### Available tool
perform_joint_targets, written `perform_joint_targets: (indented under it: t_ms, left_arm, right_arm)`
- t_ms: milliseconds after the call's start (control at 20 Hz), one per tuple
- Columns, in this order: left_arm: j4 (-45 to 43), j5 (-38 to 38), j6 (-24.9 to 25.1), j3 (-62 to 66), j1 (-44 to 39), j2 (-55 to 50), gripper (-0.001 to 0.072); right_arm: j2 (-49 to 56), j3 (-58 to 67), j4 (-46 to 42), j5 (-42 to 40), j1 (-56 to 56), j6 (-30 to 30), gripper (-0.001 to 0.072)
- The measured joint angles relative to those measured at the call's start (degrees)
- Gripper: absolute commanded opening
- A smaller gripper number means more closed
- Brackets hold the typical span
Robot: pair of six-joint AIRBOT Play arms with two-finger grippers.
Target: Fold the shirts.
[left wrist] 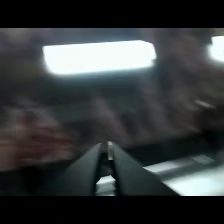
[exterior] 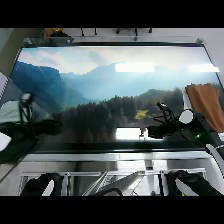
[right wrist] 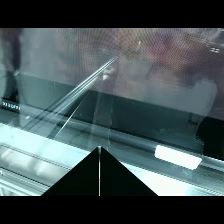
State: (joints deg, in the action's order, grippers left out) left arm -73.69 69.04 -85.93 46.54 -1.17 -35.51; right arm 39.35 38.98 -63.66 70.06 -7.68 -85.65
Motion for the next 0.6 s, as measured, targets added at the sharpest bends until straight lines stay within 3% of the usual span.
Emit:
perform_joint_targets:
  t_ms: [250,600]
  left_arm:
    - [-21.7,-2.9,-1.0,13.8,12.7,-15.4,0.0688]
    - [-29.5,-8.1,-0.2,27.7,22.2,-47.9,0.0685]
  right_arm:
    - [0.0,0.0,0.0,0.0,0.0,0.0,0.0018]
    - [0.0,0.0,0.0,0.0,0.0,0.0,0.0019]
